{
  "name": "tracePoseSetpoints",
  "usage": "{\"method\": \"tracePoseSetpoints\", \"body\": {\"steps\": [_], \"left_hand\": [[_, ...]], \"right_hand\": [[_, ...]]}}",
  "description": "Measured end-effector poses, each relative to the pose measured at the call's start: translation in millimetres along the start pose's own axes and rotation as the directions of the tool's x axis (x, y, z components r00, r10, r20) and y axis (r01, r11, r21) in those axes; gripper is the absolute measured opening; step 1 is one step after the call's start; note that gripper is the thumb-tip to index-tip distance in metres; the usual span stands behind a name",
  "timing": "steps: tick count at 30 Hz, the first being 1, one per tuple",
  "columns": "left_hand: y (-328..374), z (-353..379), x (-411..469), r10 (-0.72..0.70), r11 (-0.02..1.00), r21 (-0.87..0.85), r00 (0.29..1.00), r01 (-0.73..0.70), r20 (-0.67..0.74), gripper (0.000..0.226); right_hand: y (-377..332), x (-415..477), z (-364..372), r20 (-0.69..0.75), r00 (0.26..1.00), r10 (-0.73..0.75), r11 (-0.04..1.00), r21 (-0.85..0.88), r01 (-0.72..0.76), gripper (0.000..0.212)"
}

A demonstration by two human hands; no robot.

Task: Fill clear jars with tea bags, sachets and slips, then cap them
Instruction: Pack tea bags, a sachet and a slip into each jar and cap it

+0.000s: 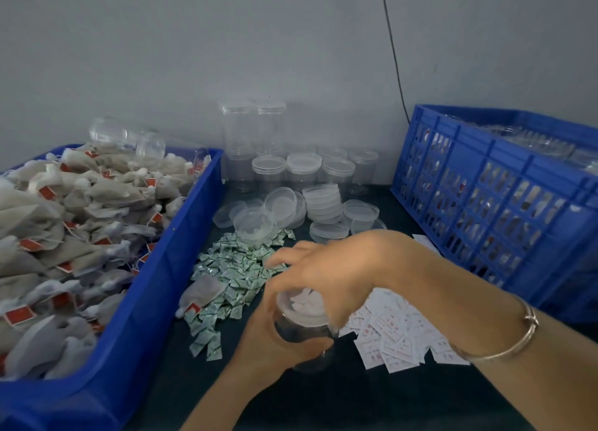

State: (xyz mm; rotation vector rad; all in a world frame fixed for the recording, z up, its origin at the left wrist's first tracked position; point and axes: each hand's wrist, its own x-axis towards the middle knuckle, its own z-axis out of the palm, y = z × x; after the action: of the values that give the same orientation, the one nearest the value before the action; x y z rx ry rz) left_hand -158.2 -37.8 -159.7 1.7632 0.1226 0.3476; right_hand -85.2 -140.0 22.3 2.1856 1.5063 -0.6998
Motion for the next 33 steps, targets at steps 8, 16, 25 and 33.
{"method": "tracePoseSetpoints", "body": {"steps": [8, 16, 25, 33], "left_hand": [[0.7, -0.7, -0.4, 0.041, 0.999, -0.006, 0.998, -0.040, 0.047, 0.080], [2.6, 1.2, -0.7, 0.037, 0.999, -0.042, 0.997, -0.034, 0.067, 0.082], [-2.1, 0.6, -1.0, 0.032, 0.999, -0.018, 0.999, -0.031, 0.044, 0.088], [1.4, 1.1, -3.6, 0.034, 0.999, -0.028, 0.999, -0.033, 0.042, 0.080]], "right_hand": [[-9.9, 8.5, 10.5, -0.118, 0.981, 0.154, 0.988, -0.009, -0.156, 0.053], [-7.8, 15.1, 14.3, -0.149, 0.959, 0.240, 0.970, -0.007, -0.243, 0.087], [0.1, 6.1, 11.3, -0.021, 0.977, 0.213, 0.969, 0.131, -0.208, 0.115], [0.5, 4.4, 4.5, -0.135, 0.985, 0.104, 0.995, 0.020, -0.102, 0.051]]}}
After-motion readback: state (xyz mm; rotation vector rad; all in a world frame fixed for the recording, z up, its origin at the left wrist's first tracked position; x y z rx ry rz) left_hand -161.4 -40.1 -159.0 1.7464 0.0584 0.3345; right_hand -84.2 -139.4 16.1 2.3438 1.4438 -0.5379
